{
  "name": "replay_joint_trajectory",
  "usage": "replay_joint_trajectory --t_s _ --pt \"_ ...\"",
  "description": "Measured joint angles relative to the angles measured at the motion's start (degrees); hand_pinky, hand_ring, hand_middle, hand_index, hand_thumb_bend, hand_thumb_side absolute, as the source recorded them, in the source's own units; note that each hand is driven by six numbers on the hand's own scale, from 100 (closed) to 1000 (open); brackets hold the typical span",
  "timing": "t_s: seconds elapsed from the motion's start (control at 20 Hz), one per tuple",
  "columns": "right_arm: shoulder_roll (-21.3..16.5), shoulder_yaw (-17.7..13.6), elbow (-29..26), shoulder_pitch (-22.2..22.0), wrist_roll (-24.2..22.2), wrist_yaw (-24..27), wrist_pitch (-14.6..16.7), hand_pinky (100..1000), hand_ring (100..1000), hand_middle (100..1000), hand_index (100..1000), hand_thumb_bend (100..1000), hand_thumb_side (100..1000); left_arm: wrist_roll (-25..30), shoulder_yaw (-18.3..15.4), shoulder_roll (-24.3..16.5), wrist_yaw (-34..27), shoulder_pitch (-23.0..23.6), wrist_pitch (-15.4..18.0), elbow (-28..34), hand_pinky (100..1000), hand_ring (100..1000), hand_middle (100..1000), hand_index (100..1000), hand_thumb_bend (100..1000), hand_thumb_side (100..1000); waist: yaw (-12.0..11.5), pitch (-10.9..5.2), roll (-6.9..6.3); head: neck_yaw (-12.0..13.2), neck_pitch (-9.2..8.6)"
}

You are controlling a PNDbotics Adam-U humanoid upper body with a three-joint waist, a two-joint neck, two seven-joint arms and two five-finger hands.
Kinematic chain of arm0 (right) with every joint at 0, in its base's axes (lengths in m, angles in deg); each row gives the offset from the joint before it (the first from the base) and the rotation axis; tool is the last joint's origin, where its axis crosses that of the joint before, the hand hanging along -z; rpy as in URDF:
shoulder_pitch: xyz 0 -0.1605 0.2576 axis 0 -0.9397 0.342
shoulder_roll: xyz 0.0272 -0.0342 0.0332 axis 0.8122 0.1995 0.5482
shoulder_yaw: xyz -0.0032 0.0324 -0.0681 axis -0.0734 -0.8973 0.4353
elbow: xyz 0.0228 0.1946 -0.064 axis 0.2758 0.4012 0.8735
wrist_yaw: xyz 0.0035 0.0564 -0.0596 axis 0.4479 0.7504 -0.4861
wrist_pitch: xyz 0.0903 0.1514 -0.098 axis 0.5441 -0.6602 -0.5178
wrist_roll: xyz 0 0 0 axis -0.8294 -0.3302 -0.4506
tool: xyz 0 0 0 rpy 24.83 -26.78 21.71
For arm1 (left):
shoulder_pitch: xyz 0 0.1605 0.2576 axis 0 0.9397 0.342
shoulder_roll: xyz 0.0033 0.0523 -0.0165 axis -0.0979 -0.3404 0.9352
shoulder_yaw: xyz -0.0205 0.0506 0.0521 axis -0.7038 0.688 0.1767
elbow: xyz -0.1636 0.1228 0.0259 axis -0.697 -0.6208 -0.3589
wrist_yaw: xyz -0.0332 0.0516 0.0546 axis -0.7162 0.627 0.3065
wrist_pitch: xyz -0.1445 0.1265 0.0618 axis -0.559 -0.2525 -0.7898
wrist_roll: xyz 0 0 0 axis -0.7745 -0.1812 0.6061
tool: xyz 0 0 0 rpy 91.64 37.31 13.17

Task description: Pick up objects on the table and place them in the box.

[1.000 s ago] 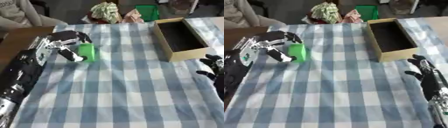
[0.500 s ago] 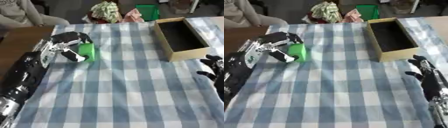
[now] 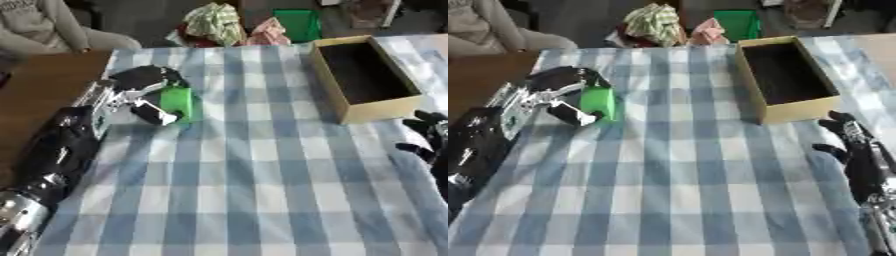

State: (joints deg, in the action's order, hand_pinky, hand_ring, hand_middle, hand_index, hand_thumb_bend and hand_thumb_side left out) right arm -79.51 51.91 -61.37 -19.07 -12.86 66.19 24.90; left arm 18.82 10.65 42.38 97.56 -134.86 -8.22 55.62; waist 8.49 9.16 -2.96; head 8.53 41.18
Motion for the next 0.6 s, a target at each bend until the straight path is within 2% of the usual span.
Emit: replay_joint_trajectory --t_s 0.15,0.45,0.6 --pt "0.0 0.0 0.0 0.0 0.0 -0.01 0.0 705 1000 770 898 100 846 -0.25 0.0 0.02 0.9 -0.07 0.06 -0.22 733 650 687 838 287 418 -0.01 0.0 0.09 0.04 0.0" --pt "0.01 0.0 0.0 0.0 -0.01 -0.02 0.0 705 1000 769 898 100 845 -0.32 -0.15 0.41 1.96 -0.35 0.22 -0.29 675 487 476 803 171 362 -0.04 0.0 0.09 0.21 0.0" --pt "0.01 0.0 0.0 0.0 -0.01 -0.03 0.0 705 1000 769 898 100 845 -0.45 -0.15 0.41 1.84 -0.38 0.47 -0.15 667 463 448 797 132 340 -0.04 -0.01 0.06 0.21 0.0"
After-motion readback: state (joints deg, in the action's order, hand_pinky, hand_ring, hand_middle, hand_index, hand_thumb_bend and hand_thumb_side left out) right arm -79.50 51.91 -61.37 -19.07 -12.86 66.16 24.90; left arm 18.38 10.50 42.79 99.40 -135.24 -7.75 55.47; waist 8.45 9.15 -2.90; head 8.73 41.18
